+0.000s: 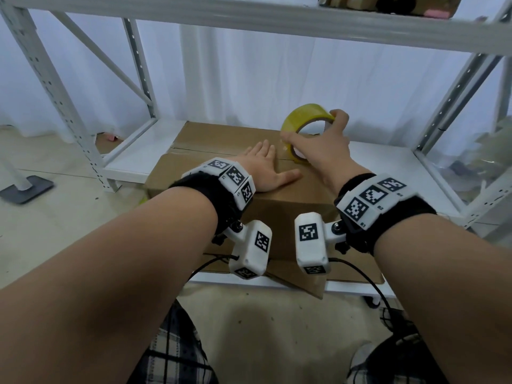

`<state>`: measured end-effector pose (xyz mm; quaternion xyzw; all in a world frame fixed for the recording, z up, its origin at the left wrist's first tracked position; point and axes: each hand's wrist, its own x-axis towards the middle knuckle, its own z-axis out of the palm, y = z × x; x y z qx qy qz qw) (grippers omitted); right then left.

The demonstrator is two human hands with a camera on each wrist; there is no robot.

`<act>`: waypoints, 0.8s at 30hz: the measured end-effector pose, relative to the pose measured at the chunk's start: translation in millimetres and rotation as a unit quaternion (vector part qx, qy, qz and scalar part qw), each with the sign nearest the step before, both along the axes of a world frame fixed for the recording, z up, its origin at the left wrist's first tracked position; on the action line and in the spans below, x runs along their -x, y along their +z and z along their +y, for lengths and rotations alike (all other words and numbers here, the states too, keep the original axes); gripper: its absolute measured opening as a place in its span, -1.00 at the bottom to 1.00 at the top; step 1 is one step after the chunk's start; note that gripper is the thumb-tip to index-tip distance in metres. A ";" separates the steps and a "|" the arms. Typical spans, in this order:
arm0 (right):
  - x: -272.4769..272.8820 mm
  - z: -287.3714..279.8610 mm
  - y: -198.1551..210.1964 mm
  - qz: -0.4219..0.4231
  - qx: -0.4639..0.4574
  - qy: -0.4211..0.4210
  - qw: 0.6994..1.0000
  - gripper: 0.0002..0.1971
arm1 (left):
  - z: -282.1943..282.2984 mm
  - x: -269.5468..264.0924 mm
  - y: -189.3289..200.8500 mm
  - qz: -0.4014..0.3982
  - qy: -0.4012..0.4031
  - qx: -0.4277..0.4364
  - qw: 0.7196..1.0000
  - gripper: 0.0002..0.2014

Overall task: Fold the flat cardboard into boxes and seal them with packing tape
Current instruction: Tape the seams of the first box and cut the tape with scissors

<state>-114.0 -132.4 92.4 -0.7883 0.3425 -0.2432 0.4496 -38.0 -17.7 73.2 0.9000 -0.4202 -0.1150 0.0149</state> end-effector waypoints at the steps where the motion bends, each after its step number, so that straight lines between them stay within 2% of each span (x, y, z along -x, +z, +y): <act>1: -0.5 -0.5 -0.5 -0.005 -0.002 0.001 1.000 0.00 | -1.6 0.2 -0.2 0.002 -0.001 0.001 1.000 -0.05; 4: -4.0 0.7 -0.7 -0.018 -0.020 0.000 1.000 -0.04 | 0.4 -2.1 0.5 0.002 -0.015 0.011 1.000 -0.06; 8: -5.2 4.4 0.3 -0.025 -0.029 -0.014 0.999 -0.09 | 18.0 -9.4 3.4 0.000 -0.039 0.018 0.999 -0.17; 13: -2.9 5.1 -0.8 -0.037 -0.013 -0.013 0.999 -0.10 | 57.3 -29.6 4.7 -0.012 0.043 0.003 0.999 -0.13; 17: -0.1 2.6 -0.6 -0.032 -0.019 -0.012 0.999 -0.05 | 59.0 -28.4 2.8 -0.024 0.066 -0.005 0.998 -0.10; 21: 0.6 -2.8 1.0 -0.039 -0.037 -0.004 0.999 -0.01 | 44.2 -18.7 6.8 -0.016 0.023 -0.003 1.000 -0.29; 24: -1.1 -4.7 3.2 -0.049 -0.051 -0.024 0.997 -0.08 | 26.2 -2.2 6.4 -0.015 -0.022 -0.006 1.000 -0.22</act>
